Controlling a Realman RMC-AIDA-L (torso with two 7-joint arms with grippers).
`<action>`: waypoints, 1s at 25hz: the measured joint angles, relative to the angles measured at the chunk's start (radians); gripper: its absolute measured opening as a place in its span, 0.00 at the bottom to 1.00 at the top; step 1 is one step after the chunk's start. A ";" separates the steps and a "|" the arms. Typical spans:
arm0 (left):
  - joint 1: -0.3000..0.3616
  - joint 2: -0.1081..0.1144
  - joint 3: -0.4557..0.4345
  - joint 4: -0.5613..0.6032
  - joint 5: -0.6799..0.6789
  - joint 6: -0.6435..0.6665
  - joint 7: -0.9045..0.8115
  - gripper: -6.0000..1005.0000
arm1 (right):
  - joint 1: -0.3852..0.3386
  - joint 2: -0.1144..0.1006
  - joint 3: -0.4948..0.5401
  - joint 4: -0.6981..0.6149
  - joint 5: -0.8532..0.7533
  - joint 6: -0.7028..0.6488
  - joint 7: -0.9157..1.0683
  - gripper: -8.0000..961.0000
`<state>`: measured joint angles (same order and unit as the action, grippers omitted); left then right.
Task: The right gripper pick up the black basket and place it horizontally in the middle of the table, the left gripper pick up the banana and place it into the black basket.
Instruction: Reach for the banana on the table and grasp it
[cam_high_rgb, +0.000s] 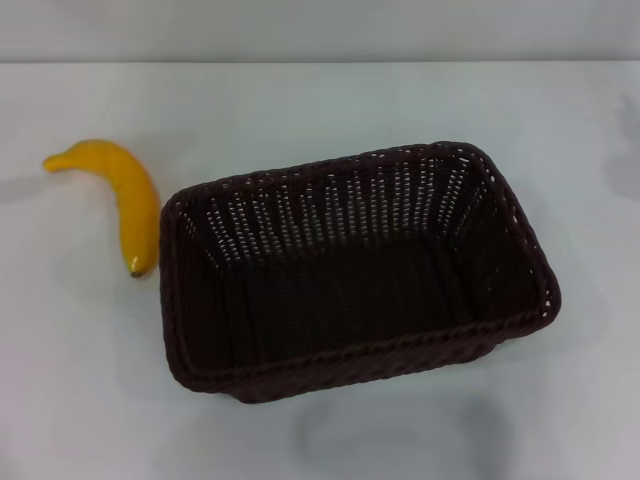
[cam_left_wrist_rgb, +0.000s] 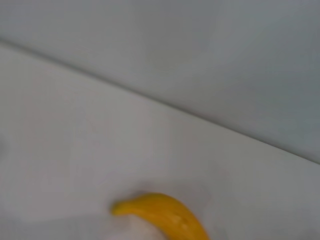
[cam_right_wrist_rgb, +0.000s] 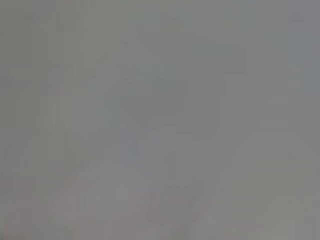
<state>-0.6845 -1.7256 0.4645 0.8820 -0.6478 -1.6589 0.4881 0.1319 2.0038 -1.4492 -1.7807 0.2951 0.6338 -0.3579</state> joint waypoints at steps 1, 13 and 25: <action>-0.029 0.006 0.000 -0.043 0.017 0.004 -0.022 0.87 | -0.001 0.000 0.012 0.018 0.000 -0.022 -0.011 0.47; -0.224 -0.015 0.109 -0.249 0.294 0.084 -0.271 0.87 | -0.023 -0.001 0.137 0.183 -0.009 -0.257 -0.145 0.47; -0.237 -0.093 0.182 -0.329 0.288 0.206 -0.359 0.87 | -0.054 -0.001 0.125 0.394 -0.011 -0.618 -0.173 0.47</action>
<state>-0.9214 -1.8189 0.6468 0.5527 -0.3602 -1.4529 0.1295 0.0779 2.0033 -1.3241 -1.3867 0.2845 0.0154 -0.5313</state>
